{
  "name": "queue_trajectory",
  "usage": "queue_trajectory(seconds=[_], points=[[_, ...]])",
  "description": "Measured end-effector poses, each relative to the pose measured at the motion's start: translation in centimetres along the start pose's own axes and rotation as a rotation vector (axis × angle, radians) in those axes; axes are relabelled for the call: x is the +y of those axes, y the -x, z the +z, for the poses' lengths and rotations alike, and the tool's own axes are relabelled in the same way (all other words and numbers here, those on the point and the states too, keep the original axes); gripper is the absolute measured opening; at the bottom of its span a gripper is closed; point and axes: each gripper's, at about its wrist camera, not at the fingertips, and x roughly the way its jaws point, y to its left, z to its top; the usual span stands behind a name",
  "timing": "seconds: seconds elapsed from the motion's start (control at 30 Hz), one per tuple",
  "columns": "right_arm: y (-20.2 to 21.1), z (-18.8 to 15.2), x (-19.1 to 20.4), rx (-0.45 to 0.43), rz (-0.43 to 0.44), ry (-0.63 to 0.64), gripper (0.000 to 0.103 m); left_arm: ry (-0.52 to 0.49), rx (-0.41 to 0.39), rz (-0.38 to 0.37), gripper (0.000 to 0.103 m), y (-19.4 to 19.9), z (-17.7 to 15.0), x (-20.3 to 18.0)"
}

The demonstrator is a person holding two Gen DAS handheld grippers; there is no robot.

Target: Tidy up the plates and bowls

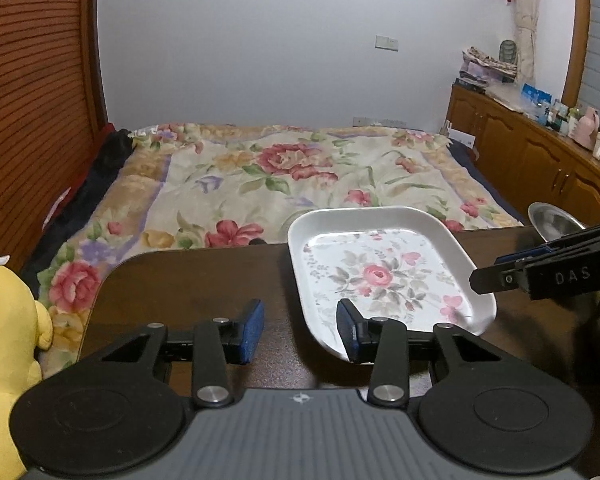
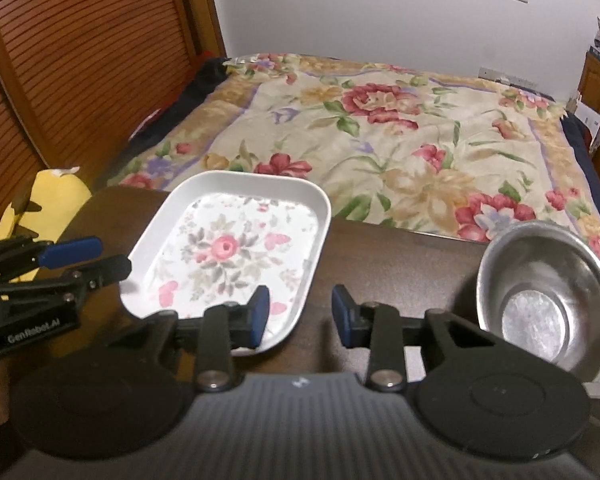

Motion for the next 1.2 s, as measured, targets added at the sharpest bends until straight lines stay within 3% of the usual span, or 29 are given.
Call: queue_trajectory(seconds=[0.47, 0.67, 0.77, 1.2], points=[[-2.1, 0.7, 0.0, 0.055, -0.004, -0.057, 0.026, 0.031, 0.028, -0.027, 0.03, -1.6, -0.3, 0.6], [-2.7, 0.5, -0.3, 0.08, 0.046, -0.099, 0.019, 0.046, 0.058, -0.07, 0.017, -2.0, -0.5, 0.6], [-2.7, 0.4, -0.3, 0.081, 0.057, -0.111, 0.013, 0.038, 0.067, -0.061, 0.016, -1.7, -0.4, 0.3], [1.5, -1.6, -0.6, 0.047, 0.159, -0.129, 0.012, 0.074, 0.026, -0.099, 0.015, 4.4, -0.6, -0.1]])
